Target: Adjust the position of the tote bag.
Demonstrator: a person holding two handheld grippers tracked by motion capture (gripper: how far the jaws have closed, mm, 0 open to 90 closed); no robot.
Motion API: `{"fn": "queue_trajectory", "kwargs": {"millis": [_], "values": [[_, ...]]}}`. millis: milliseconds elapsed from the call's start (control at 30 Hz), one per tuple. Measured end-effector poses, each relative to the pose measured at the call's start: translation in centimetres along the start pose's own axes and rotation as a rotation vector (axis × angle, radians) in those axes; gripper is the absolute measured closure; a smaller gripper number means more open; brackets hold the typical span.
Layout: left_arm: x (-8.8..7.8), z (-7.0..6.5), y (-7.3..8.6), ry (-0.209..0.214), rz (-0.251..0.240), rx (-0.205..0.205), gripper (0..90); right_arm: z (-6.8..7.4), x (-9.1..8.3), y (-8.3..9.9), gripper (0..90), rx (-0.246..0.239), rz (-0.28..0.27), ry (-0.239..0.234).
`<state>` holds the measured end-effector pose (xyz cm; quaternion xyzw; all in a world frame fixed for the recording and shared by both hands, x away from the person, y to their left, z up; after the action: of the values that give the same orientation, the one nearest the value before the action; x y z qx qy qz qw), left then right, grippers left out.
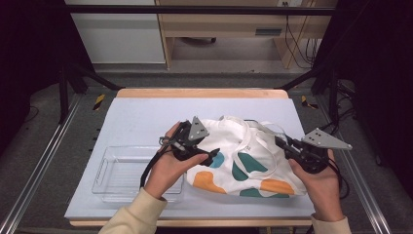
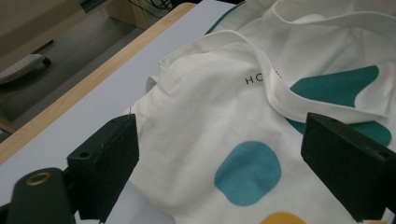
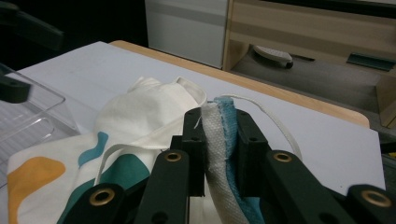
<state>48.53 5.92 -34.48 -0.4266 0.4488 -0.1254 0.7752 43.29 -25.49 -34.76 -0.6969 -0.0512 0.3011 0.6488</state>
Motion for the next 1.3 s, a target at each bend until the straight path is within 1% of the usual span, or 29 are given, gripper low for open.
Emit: {"fn": "queue_trajectory", "kwargs": {"millis": [100, 167, 333, 433, 500, 533, 700, 767, 800, 933, 1000, 1033, 1067, 1133, 1200, 1300], "values": [[1.3, 0.4, -0.6, 0.012, 0.023, 0.001, 13.7, 0.0, -0.4, 0.0, 77.6, 0.008, -0.011, -0.015], [2.2, 0.8, -1.0, 0.007, 0.033, -0.003, 14.4, 0.1, -0.6, -0.1, 77.6, 0.007, -0.019, -0.021], [3.5, 1.4, -1.7, 0.004, 0.027, -0.030, 15.7, 0.5, -1.1, -0.3, 77.6, -0.002, -0.035, -0.049], [3.9, 1.8, -1.9, -0.001, 0.022, -0.047, 18.6, 0.7, -1.4, -0.4, 77.6, -0.008, -0.040, -0.061], [4.2, 2.0, -2.1, -0.004, 0.025, -0.044, 21.3, 0.9, -1.6, -0.5, 77.6, -0.007, -0.044, -0.068], [4.3, 2.0, -2.2, -0.006, 0.018, -0.051, 22.0, 1.0, -1.8, -0.5, 77.6, -0.011, -0.046, -0.071], [4.7, 1.9, -2.7, -0.002, 0.013, -0.040, 23.2, 1.2, -2.1, -0.7, 77.6, -0.014, -0.058, -0.088], [4.9, 2.2, -2.9, -0.009, 0.017, -0.037, 24.2, 1.4, -2.2, -0.8, 77.6, -0.018, -0.060, -0.090], [5.1, 2.4, -2.9, -0.016, 0.021, -0.037, 25.2, 1.5, -2.2, -0.8, 77.6, -0.020, -0.063, -0.093], [6.0, 3.4, -3.2, -0.019, 0.008, -0.064, 32.2, 1.6, -2.1, -0.8, 77.6, -0.022, -0.062, -0.095], [6.5, 4.0, -3.4, -0.032, 0.012, -0.062, 37.0, 1.7, -2.0, -0.8, 77.6, -0.023, -0.058, -0.095], [6.7, 4.2, -3.4, -0.034, 0.010, -0.064, 37.0, 1.7, -2.0, -0.8, 77.6, -0.023, -0.058, -0.095], [7.1, 4.4, -3.5, -0.024, 0.005, -0.083, 38.3, 1.7, -2.0, -0.8, 77.6, -0.025, -0.058, -0.094], [7.7, 4.7, -3.8, -0.007, -0.003, -0.089, 42.5, 1.6, -2.0, -0.7, 77.6, -0.023, -0.058, -0.094], [8.3, 4.9, -4.0, -0.009, -0.003, -0.089, 43.6, 1.7, -2.0, -0.6, 77.6, -0.022, -0.058, -0.095], [9.1, 5.3, -4.1, -0.015, -0.021, -0.110, 46.8, 1.7, -2.1, -0.6, 77.6, -0.021, -0.060, -0.099]]}}
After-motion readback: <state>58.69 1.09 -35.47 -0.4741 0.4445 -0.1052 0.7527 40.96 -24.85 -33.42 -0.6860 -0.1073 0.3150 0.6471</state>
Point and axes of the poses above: each handheld gripper's, and its own axes: x roughly forward along the jaws, y roughly out of its underside, z roughly to its left, the point moved 1 cm from there along x, roughly forward along the jaws, and after that the axes turned 3 degrees about x, right-handed, at the moved point
